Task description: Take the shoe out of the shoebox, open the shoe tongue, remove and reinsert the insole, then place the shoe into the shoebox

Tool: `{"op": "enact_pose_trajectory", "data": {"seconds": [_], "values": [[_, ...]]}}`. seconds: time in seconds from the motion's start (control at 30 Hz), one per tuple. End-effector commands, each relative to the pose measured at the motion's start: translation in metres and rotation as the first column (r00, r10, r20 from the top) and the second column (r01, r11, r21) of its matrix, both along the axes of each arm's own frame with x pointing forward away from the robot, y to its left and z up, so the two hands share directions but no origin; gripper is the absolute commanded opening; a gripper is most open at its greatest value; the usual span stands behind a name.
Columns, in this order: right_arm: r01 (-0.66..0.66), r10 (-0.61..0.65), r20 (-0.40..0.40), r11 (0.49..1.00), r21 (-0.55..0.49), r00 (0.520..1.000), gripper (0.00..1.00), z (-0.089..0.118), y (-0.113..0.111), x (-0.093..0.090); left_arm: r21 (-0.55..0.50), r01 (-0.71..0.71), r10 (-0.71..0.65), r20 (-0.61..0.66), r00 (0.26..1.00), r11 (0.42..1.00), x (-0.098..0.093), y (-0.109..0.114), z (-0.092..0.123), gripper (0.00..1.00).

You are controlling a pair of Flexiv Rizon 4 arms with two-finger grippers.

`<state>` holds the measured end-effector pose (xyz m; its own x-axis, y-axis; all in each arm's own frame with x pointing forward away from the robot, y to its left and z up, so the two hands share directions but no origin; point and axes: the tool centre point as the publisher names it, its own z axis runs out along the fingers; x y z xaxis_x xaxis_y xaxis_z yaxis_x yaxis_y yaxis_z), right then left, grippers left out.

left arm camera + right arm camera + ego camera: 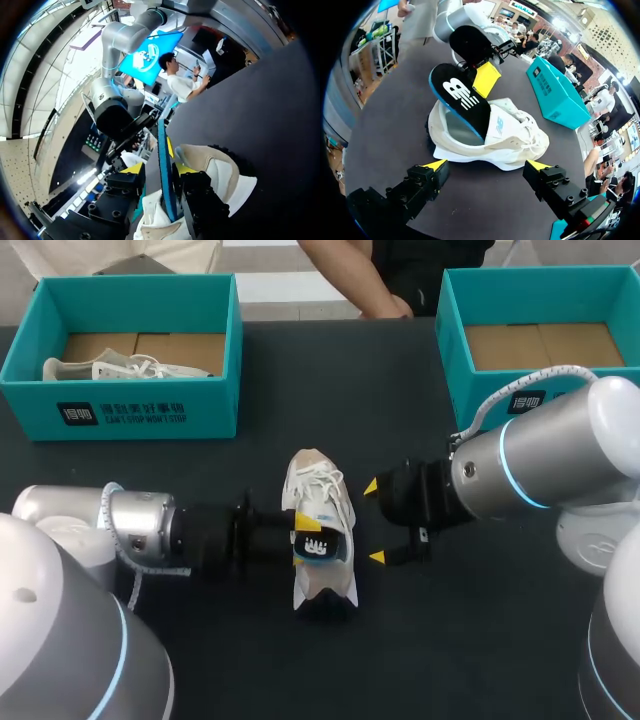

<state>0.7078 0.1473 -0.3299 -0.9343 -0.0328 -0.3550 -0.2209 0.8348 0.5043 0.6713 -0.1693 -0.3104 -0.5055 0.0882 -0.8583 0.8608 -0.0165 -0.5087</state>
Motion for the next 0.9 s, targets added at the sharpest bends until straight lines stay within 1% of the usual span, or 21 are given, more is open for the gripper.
{"op": "enact_pose_trajectory", "data": {"seconds": [0.03,0.07,0.1,0.13,0.17,0.37,0.53,0.67,0.7,0.77,0.9], "values": [[-0.001,0.001,0.000,1.000,0.000,1.000,1.00,0.000,0.000,-0.001,0.008,-0.003,0.003,0.005,1.000,1.000,-0.007,-0.002,0.004,0.31],[-0.001,0.001,0.000,1.000,0.000,1.000,1.00,0.000,0.000,-0.001,0.008,-0.001,0.001,0.006,1.000,1.000,-0.009,-0.004,0.002,0.19],[-0.001,0.001,0.000,1.000,0.000,1.000,1.00,0.000,0.000,-0.001,0.009,-0.001,0.001,0.005,1.000,1.000,-0.009,-0.004,0.001,0.18],[-0.001,0.001,0.000,1.000,0.000,1.000,1.00,0.000,0.000,-0.001,0.010,0.001,-0.001,-0.002,1.000,1.000,-0.009,-0.005,-0.002,0.10],[-0.001,0.001,0.000,1.000,0.000,1.000,1.00,0.000,0.000,-0.001,0.012,-0.002,0.002,-0.005,1.000,1.000,-0.009,-0.005,-0.005,0.00],[-0.001,0.001,0.000,1.000,0.000,1.000,1.00,0.000,0.000,-0.001,0.041,-0.011,0.011,0.000,1.000,0.999,-0.005,-0.010,-0.022,0.00],[-0.001,0.001,0.000,1.000,0.000,1.000,1.00,0.000,0.000,-0.001,0.073,-0.029,0.027,0.030,0.999,0.997,0.007,-0.012,-0.033,0.00],[-0.001,0.001,0.000,1.000,0.000,1.000,1.00,0.000,0.000,-0.001,0.074,-0.054,0.050,0.063,0.997,0.996,0.015,-0.007,-0.034,0.00],[-0.001,0.001,0.000,1.000,0.000,1.000,1.00,0.000,0.000,-0.001,0.089,-0.064,0.058,0.072,0.996,0.994,0.017,-0.005,-0.034,0.00],[-0.001,0.001,0.000,1.000,0.000,1.000,1.00,0.000,0.000,-0.001,0.090,-0.070,0.064,0.068,0.996,0.993,0.019,-0.002,-0.035,0.00],[-0.001,0.001,0.000,1.000,0.000,1.000,1.00,0.000,0.000,-0.001,0.077,-0.072,0.067,0.060,0.996,0.994,0.011,0.001,-0.028,0.00]]}}
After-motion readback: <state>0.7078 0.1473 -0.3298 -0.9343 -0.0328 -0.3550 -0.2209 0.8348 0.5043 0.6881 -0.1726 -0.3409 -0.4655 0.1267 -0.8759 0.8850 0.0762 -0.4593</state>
